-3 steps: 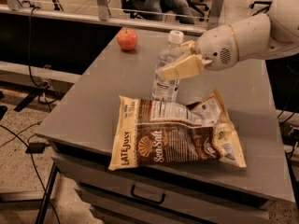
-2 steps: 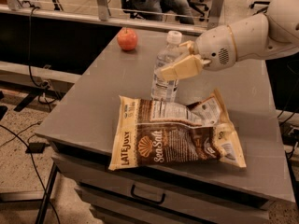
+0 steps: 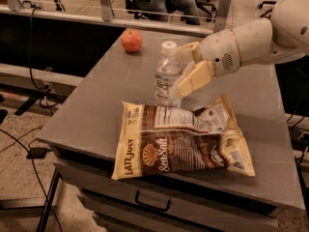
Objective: Move blue plastic bottle near brown chip bag
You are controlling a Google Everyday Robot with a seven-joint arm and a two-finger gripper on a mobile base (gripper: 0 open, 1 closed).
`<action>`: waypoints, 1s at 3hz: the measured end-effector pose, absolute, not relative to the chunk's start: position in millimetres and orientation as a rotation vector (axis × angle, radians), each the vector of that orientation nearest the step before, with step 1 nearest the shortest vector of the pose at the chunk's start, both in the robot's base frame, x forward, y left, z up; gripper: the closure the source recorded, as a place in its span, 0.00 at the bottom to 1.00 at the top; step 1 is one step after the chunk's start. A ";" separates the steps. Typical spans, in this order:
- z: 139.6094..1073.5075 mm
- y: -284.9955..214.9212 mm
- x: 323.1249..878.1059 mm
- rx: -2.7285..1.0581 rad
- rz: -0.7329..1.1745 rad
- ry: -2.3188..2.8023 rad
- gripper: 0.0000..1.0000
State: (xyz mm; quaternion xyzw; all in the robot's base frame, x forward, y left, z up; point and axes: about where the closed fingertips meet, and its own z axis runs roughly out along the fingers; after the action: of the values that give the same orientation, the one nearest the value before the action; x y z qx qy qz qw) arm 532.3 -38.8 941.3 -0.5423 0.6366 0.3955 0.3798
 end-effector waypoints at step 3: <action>959.1 -114.1 523.9 -1.328 0.905 1.651 0.00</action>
Offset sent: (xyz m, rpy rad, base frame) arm -0.0028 -0.0730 0.0165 -0.0397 -0.0359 -0.1167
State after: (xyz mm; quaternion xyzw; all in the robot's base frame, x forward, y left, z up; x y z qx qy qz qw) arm 523.9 -114.1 959.1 -0.5267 0.6547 0.3587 0.4065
